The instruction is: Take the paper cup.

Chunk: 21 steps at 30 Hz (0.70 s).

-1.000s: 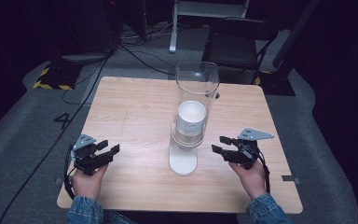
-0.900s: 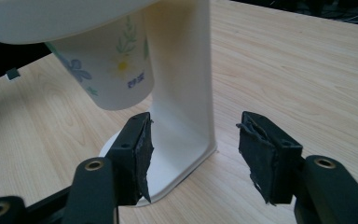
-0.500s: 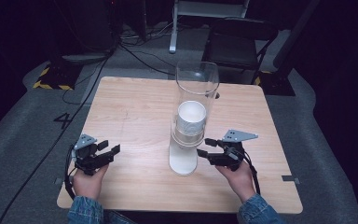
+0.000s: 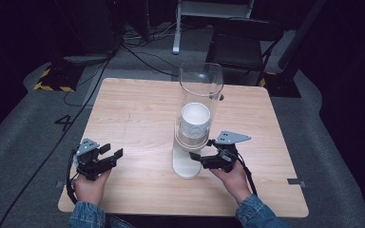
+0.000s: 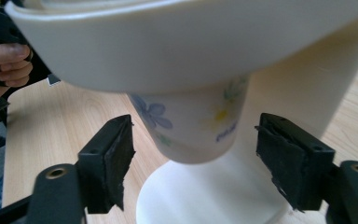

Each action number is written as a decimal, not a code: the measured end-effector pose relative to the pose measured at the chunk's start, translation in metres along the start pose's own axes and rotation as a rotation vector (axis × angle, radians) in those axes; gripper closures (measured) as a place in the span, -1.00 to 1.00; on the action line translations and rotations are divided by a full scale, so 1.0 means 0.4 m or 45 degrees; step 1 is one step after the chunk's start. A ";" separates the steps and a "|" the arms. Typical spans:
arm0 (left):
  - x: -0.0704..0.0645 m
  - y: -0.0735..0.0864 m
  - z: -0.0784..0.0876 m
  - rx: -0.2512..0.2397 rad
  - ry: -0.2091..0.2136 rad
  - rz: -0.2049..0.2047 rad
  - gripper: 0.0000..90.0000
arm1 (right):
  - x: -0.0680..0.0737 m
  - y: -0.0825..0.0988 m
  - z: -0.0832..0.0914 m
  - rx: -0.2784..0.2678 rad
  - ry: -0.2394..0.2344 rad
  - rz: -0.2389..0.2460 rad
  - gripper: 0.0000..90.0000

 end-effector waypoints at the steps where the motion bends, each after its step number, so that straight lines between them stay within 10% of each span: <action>1: -0.001 0.001 0.000 0.000 0.000 0.005 -0.07 | 0.002 -0.002 -0.007 -0.007 0.001 0.006 -0.42; 21: 0.016 0.023 0.022 0.006 -0.009 0.029 -0.07 | 0.007 -0.022 -0.074 -0.112 0.038 0.012 -0.37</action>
Point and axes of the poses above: each handheld gripper's, and its own axes: z roughly backward along the jaws, y roughly out of its underside, x roughly to its left, the point moved 10 cm from there along -z, roughly forward along the jaws
